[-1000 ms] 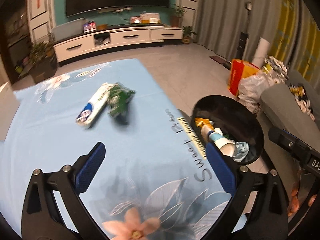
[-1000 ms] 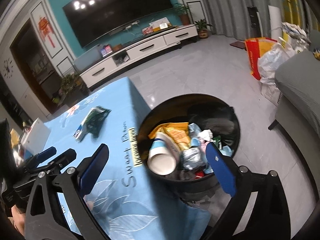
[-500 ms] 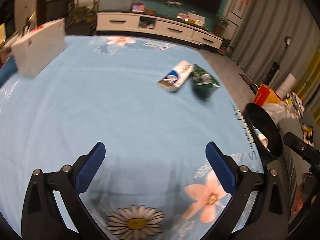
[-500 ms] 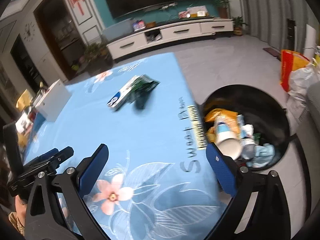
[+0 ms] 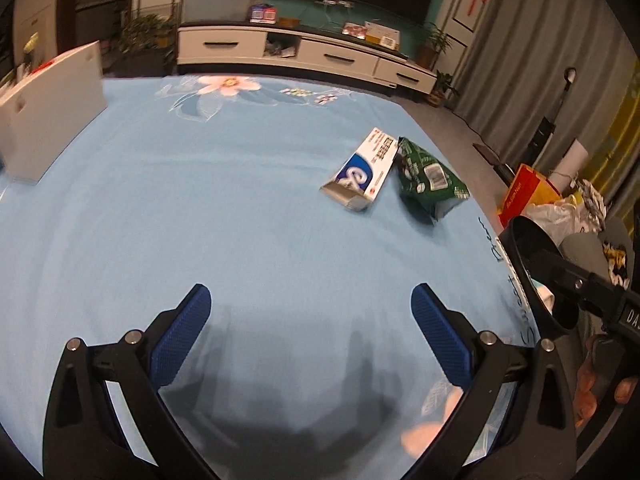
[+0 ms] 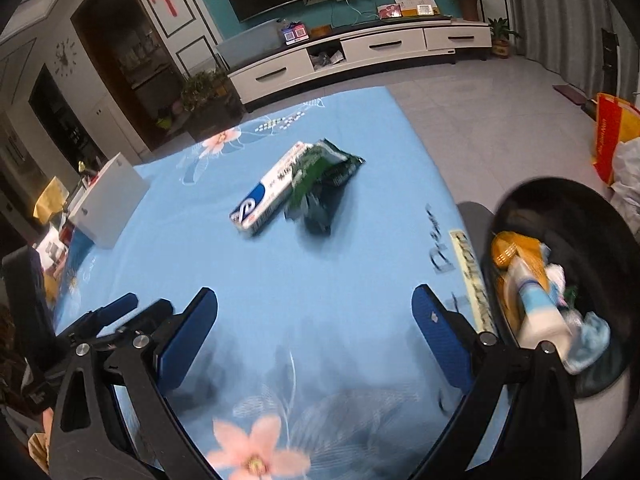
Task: Collect trash
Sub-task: 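Grasp the white-and-blue medicine box with the left tool while the right tool grasps the green packet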
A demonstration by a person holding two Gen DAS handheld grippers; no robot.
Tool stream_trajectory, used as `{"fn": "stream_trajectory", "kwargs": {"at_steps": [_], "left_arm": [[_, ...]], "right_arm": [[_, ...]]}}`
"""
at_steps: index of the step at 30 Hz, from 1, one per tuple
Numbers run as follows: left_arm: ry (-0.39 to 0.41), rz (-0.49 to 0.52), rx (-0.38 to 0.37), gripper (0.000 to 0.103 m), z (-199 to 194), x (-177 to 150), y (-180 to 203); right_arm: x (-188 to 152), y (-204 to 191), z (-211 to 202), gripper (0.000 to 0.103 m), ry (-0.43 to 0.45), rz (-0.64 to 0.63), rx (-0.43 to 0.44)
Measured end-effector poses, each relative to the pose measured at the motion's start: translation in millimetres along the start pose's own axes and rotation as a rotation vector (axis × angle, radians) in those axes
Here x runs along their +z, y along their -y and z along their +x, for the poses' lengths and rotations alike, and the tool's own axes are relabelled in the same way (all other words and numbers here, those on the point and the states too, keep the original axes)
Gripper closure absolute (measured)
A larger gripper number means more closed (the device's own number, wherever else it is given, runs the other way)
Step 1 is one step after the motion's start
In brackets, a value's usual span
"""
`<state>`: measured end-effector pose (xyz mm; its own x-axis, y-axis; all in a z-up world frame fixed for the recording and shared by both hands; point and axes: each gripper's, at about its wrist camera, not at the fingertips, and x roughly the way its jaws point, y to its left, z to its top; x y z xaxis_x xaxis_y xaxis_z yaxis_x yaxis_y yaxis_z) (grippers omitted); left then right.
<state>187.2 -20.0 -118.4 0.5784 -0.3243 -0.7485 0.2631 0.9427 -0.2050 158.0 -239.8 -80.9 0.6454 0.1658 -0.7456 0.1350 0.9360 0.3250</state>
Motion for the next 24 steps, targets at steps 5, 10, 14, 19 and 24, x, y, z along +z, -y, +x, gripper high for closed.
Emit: {"fn": "stream_trajectory", "kwargs": {"at_steps": [5,10,14,19,24], "left_arm": [[-0.011,0.046,-0.029,0.003,32.9,25.1,13.0],[-0.023,0.084,-0.045,0.003,63.6,44.0,21.6],[-0.039,0.105,-0.051,0.004,84.6,54.4,26.4],[-0.052,0.123,-0.054,0.011,101.2,62.3,32.8],[-0.068,0.138,-0.040,0.026,112.6,68.1,38.1]], "right_arm": [[29.6,2.3,35.6,0.013,0.002,0.021,0.032],[49.9,9.7,69.6,0.025,-0.015,0.072,0.063],[56.7,12.2,85.6,0.047,-0.030,0.074,0.053],[60.4,18.6,90.6,0.079,-0.041,0.090,0.039],[58.1,24.5,83.8,0.084,-0.025,0.101,0.024]]}}
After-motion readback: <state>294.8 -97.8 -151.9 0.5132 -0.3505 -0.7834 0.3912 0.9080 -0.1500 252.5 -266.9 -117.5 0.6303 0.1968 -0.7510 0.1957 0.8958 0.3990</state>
